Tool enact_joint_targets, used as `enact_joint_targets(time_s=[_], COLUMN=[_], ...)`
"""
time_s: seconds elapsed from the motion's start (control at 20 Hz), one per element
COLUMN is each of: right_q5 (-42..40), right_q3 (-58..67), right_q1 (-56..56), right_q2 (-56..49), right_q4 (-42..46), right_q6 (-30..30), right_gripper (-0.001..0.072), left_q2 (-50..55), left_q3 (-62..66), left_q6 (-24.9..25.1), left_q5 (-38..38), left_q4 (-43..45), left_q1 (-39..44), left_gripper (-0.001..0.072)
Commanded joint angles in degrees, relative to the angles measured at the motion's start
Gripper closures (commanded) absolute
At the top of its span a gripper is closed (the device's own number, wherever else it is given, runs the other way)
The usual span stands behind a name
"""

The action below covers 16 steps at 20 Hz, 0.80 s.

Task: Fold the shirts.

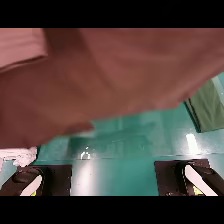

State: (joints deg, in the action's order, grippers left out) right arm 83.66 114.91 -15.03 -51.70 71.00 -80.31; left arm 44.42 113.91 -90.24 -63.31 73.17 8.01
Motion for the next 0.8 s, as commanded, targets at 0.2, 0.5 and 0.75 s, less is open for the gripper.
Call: enact_joint_targets(time_s=[0.2,0.5,0.75], right_q5=[4.24,-5.29,-7.45], right_q3=[-11.37,-25.05,-13.00], right_q1=[3.50,5.16,5.18], right_q2=[-14.73,-33.27,-45.53], right_q4=[1.25,0.90,0.57], right_q6=[-0.74,-0.63,-0.66], right_gripper=[0.0696,0.0696,0.0696], left_q2=[15.65,36.72,45.62], left_q3=[-21.92,-32.46,-23.41], left_q6=[-0.85,1.16,3.78], left_q5=[-6.91,8.26,10.47], left_q4=[4.26,4.22,4.26], left_q1=[-0.09,-0.09,-0.20], left_gripper=[0.0681,0.0681,0.0682])
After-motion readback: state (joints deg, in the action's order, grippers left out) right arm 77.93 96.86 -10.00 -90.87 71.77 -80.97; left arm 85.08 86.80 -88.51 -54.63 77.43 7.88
